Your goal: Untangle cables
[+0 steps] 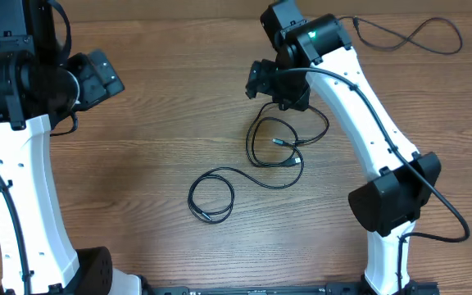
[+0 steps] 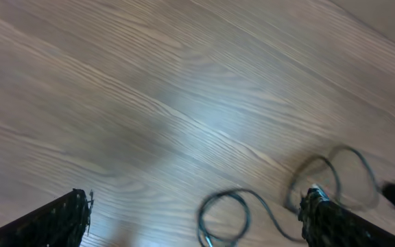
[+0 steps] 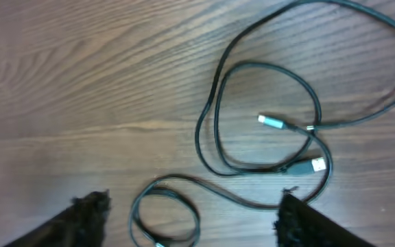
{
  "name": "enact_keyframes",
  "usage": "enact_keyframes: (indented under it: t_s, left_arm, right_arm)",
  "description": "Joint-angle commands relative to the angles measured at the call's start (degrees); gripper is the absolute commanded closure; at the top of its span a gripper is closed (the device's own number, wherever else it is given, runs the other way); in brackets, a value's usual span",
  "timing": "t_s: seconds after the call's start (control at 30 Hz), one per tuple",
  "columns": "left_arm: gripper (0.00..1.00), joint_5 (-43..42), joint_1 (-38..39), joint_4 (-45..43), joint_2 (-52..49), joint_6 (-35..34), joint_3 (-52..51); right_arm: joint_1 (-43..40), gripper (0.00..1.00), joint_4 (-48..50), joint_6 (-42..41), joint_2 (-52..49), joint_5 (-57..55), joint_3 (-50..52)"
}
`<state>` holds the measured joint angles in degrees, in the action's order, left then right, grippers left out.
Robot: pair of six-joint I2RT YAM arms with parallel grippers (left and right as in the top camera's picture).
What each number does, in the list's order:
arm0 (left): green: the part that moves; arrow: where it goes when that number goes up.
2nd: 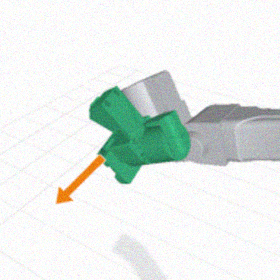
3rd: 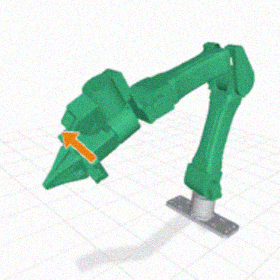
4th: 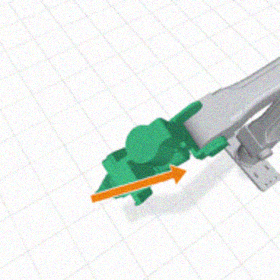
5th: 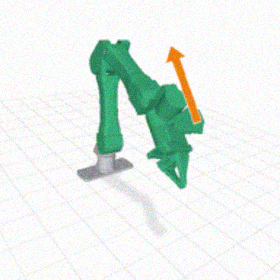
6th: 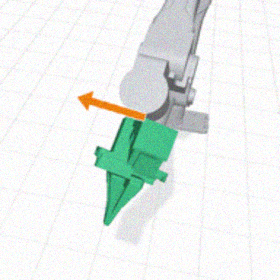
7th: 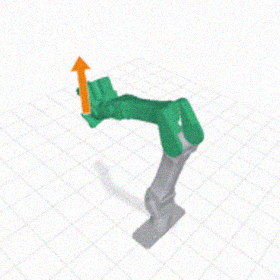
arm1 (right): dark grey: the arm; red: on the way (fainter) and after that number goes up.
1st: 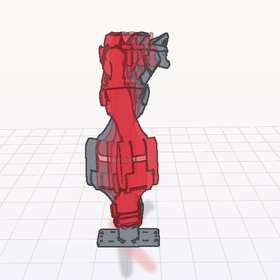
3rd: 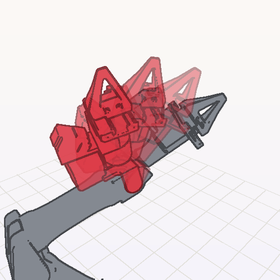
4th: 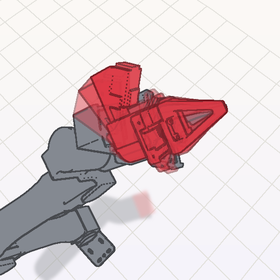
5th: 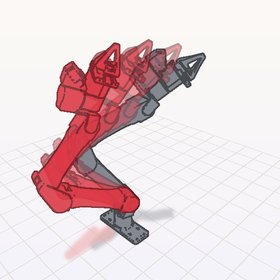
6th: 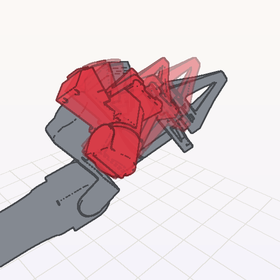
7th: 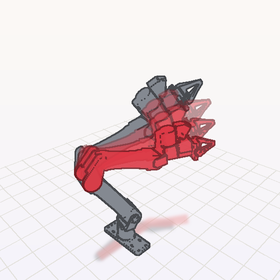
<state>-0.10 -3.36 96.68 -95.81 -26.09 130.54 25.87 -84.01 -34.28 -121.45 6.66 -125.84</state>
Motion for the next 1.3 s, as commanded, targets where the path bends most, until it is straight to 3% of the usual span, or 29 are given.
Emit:
enact_keyframes:
  t_s: [0.0, 0.27, 0.57, 1.27]
  left_arm:
    - [0.00, -4.0, 0.5, 0.1, 0.2, 2.1, 0.7]
    - [0.00, -4.0, 0.5, 0.1, 0.2, 2.1, 0.7]
    - [0.00, -4.0, 0.5, 0.1, 0.2, 2.1, 0.7]
    - [0.00, -4.0, 0.8, 0.1, 0.2, 2.1, 0.7]
  right_arm:
    - [-0.2, 0.28, 2.3, -0.4, -0.2, -1.0, 2.9]
    - [-0.2, 0.30, 10.5, -1.0, -0.2, -1.0, 12.5]
    - [-0.1, 0.47, 19.3, -1.8, -0.5, 4.0, 21.3]
    - [2.0, 0.50, 26.6, -0.4, -2.0, 5.4, 25.4]
